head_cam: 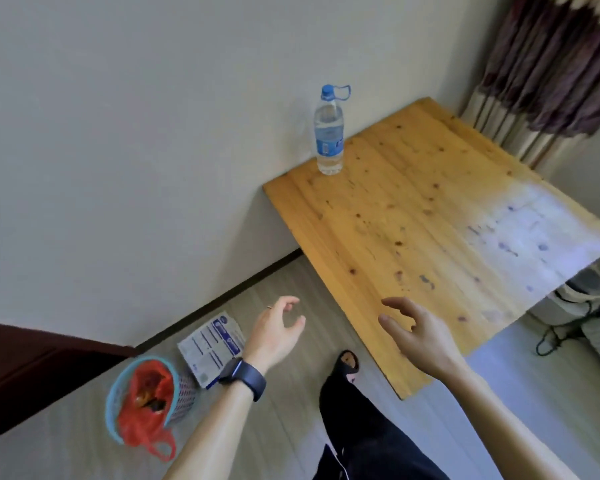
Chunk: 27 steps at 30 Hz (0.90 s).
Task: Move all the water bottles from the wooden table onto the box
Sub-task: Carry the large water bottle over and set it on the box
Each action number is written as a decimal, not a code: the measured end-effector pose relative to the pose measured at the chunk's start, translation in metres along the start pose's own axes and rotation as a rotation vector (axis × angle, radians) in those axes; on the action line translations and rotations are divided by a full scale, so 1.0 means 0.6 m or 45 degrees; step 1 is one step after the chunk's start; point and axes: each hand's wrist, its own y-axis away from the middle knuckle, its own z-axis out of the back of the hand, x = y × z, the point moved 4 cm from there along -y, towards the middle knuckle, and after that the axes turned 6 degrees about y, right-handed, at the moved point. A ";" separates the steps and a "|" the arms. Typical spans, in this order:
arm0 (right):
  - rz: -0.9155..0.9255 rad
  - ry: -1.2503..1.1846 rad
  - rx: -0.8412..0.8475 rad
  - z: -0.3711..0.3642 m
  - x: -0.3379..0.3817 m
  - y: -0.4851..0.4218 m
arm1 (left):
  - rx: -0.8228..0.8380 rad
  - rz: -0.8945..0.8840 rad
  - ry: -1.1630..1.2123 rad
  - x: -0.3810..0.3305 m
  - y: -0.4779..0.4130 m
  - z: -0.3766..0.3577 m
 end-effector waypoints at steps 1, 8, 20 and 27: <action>-0.025 -0.019 -0.018 0.001 0.006 -0.026 | 0.011 -0.019 -0.016 -0.015 -0.035 0.012; -0.036 -0.053 -0.070 0.027 0.094 -0.225 | -0.023 -0.160 -0.092 -0.127 -0.253 0.141; -0.257 -0.315 -0.405 0.085 0.171 -0.497 | -0.082 -0.334 0.212 -0.369 -0.654 0.194; -0.451 -0.328 -0.419 0.058 0.178 -0.685 | -0.149 -0.193 0.523 -0.441 -0.852 0.129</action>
